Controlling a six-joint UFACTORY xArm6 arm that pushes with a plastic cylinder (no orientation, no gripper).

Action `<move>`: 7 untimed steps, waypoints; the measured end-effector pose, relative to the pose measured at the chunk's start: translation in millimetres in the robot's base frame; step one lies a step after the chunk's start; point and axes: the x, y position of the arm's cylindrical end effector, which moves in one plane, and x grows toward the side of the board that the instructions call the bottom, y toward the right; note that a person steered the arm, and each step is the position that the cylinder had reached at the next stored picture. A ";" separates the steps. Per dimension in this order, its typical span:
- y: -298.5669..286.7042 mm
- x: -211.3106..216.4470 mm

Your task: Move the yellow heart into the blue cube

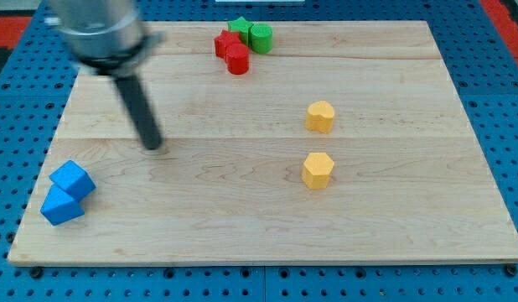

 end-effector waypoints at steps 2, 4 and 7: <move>96.1 -73.7; 244.4 -69.4; 244.5 -46.5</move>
